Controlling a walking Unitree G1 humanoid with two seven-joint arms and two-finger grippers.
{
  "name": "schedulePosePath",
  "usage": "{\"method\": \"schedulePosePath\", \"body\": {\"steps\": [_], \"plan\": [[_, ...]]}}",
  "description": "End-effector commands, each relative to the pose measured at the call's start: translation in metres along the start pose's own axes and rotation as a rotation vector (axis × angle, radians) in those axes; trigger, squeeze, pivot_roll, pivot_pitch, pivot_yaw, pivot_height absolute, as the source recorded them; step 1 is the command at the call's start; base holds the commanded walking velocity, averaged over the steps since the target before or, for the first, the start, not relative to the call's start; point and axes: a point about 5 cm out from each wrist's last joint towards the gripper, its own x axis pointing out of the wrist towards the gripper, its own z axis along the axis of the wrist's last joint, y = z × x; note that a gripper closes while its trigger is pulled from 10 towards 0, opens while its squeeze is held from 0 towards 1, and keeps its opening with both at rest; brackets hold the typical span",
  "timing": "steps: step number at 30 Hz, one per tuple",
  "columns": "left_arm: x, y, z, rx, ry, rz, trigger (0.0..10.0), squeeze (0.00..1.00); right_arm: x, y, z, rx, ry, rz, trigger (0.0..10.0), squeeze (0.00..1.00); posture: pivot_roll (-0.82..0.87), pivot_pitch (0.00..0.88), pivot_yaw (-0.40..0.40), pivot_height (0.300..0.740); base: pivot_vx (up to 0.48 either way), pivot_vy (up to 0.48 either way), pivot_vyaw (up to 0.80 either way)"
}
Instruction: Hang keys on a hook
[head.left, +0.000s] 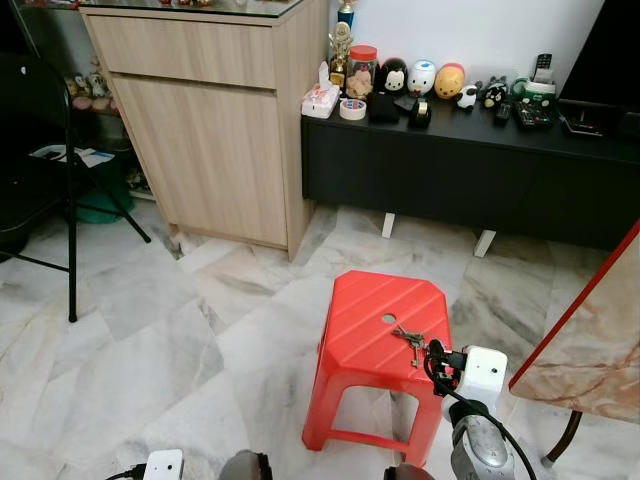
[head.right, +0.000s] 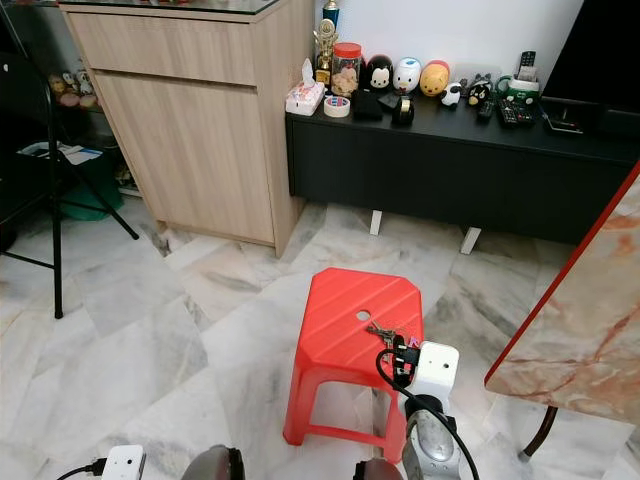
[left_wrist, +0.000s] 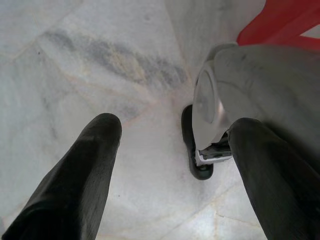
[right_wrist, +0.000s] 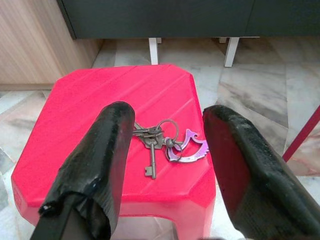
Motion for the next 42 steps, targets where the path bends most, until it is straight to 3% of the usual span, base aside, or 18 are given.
{"method": "schedulePosePath", "body": {"steps": [1,7,18,42], "plan": [[-0.0003,-0.0006,-0.0021,0.004,0.006,0.000,10.0,0.00,0.0013,-0.0002,0.0026,-0.014,-0.011,0.000,10.0,0.00,-0.03,0.017,-0.031,0.641,0.296,0.000,0.00],[-0.0003,-0.0004,-0.0018,0.005,0.005,0.002,10.0,0.00,0.0013,0.0001,0.0015,-0.013,-0.004,-0.007,10.0,0.00,-0.02,0.019,-0.032,0.641,0.298,0.000,0.61],[-0.0002,-0.0004,-0.0016,0.005,0.005,-0.001,10.0,0.00,0.0012,-0.0024,-0.0002,0.004,0.004,-0.031,10.0,0.00,-0.03,0.018,-0.032,0.641,0.288,0.000,0.00],[-0.0005,-0.0001,-0.0017,0.024,0.002,-0.005,10.0,0.00,0.0021,-0.0078,-0.0002,0.021,0.008,-0.084,10.0,0.00,-0.03,0.005,-0.026,0.641,0.000,0.000,-0.12]]}}
